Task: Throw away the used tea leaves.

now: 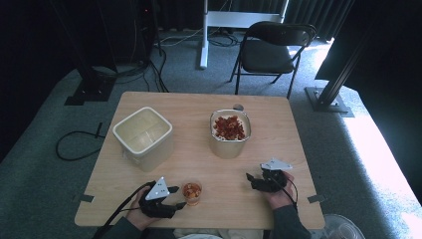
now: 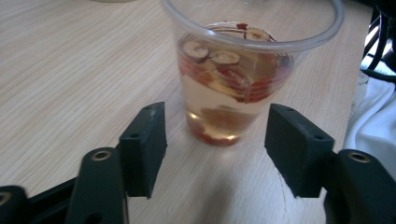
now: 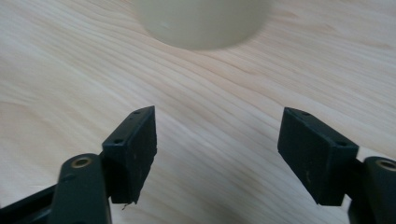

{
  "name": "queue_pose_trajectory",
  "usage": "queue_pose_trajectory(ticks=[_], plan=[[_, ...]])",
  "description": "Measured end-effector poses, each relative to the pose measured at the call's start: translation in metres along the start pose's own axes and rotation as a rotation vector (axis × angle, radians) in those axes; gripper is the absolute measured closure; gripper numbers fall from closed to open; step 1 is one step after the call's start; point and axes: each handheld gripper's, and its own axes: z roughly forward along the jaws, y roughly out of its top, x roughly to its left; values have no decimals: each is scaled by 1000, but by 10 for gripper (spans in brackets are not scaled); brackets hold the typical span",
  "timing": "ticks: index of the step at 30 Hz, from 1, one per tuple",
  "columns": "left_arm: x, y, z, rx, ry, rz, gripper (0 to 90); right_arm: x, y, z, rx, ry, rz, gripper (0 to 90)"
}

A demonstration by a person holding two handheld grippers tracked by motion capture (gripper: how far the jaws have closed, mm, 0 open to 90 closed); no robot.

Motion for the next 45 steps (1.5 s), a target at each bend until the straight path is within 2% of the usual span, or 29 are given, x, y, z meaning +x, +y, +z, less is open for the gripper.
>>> queue_pose_trajectory(ticks=[2,3,4,6,13,17,18,20,22,27,35,39,42,45], plan=[[0,0,0,0,0,0,414,2,1,-1,-9,11,-7,294],[-2,3,8,9,-11,24,414,2,1,-1,-9,11,-7,322],[-3,4,11,15,-13,34,446,10,2,-4,-40,39,-34,377],[-4,6,15,19,-1,53,464,16,3,-6,-66,55,-53,412],[-2,16,29,14,-3,84,487,30,5,-9,-106,99,-79,451],[0,22,37,4,-7,88,489,35,5,-9,-118,125,-82,460],[1,24,40,3,-9,89,488,36,5,-9,-113,153,-87,489],[1,25,42,1,-9,89,489,36,5,-9,-113,153,-87,489],[4,34,51,-7,-9,98,491,38,4,-7,-105,169,-87,494],[9,48,65,-27,-17,109,500,39,4,-7,-109,173,-78,495],[17,63,78,-74,-27,85,513,38,3,-8,-113,171,-78,467],[21,65,82,-75,-32,70,504,39,3,-8,-115,176,-86,463],[22,64,77,-81,-45,75,420,43,5,-6,-112,206,-87,359],[23,60,69,-74,-32,72,399,50,9,-1,-121,210,-90,256]])
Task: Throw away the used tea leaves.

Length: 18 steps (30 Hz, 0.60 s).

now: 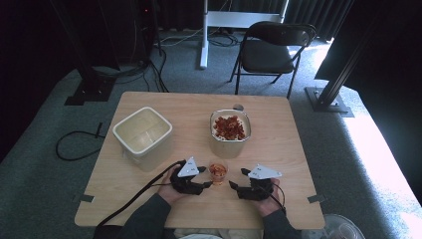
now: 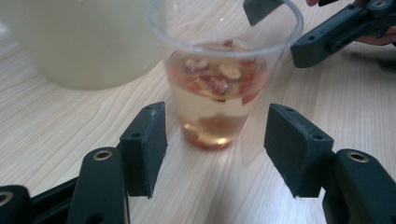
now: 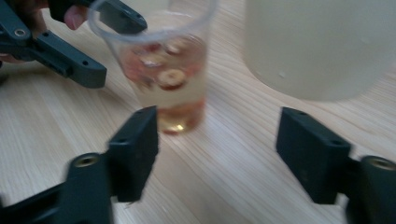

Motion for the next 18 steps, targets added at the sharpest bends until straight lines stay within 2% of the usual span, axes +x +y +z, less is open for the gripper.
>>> queue_pose_trajectory(ticks=[5,7,9,12,14,18], plan=[[2,-11,-20,16,37,-15,402,10,11,14,-18,30,-47,212],[1,-16,-28,37,67,-17,406,10,13,21,-22,45,-36,209],[0,-20,-36,36,77,-25,407,10,14,26,-37,65,-34,209],[0,-25,-42,39,93,-29,408,11,15,30,-67,73,-50,218],[1,-32,-50,43,111,-40,409,11,18,34,-119,109,-52,221],[4,-44,-59,45,136,-74,409,14,24,40,-147,130,-65,232]])
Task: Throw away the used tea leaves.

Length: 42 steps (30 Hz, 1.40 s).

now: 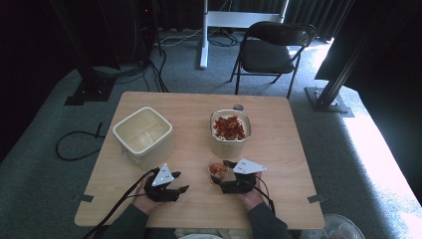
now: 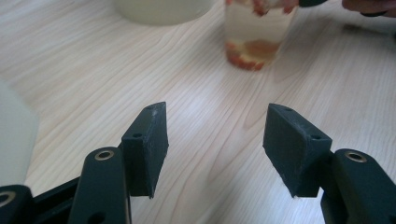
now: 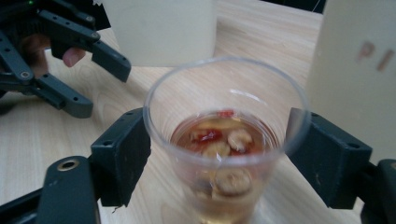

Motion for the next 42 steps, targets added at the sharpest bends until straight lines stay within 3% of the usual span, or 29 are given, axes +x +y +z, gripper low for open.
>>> queue_pose_trajectory(ticks=[9,22,37,42], plan=[[12,-11,-3,-5,14,-56,416,0,0,12,-9,-10,-41,258],[16,-16,0,14,23,-62,418,3,0,12,-16,-68,-69,317],[17,-17,2,24,24,-68,422,-17,9,-19,-69,-186,-23,344],[17,-17,2,28,23,-70,422,-26,13,-33,-63,-244,-12,343]])
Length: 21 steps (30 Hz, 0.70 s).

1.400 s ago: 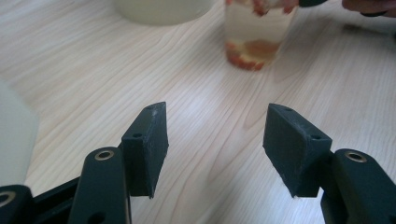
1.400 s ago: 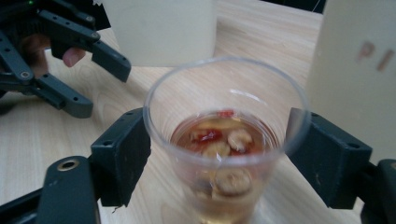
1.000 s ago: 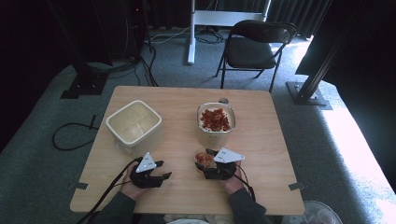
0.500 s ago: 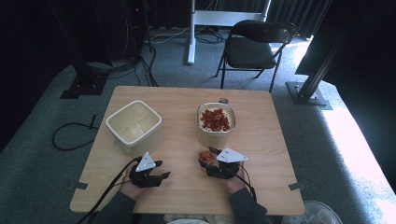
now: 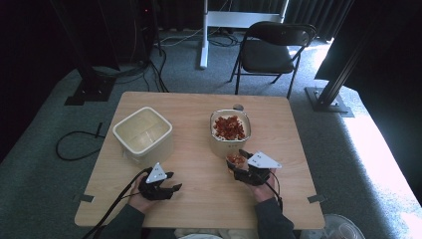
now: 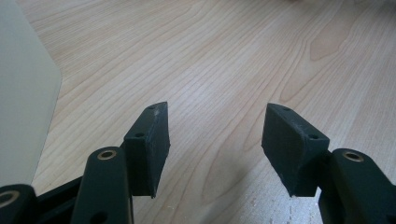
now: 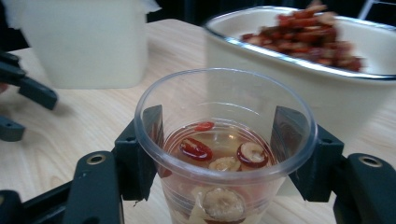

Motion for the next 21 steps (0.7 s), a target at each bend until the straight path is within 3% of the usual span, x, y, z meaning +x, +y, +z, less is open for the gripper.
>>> queue_pose_trajectory(ticks=[8,12,14,17,21], plan=[[1,-1,0,1,-6,-13,422,-19,11,-20,-3,-65,-5,344],[1,-1,1,7,-5,-13,422,-30,13,-27,-12,-85,21,350],[1,-1,2,11,-7,-16,422,-31,13,-29,-12,-75,35,353],[1,-1,3,17,-7,-15,422,-28,15,-27,-10,-82,10,353],[1,-1,3,16,-8,-14,422,-26,14,-30,-10,-78,20,355]])
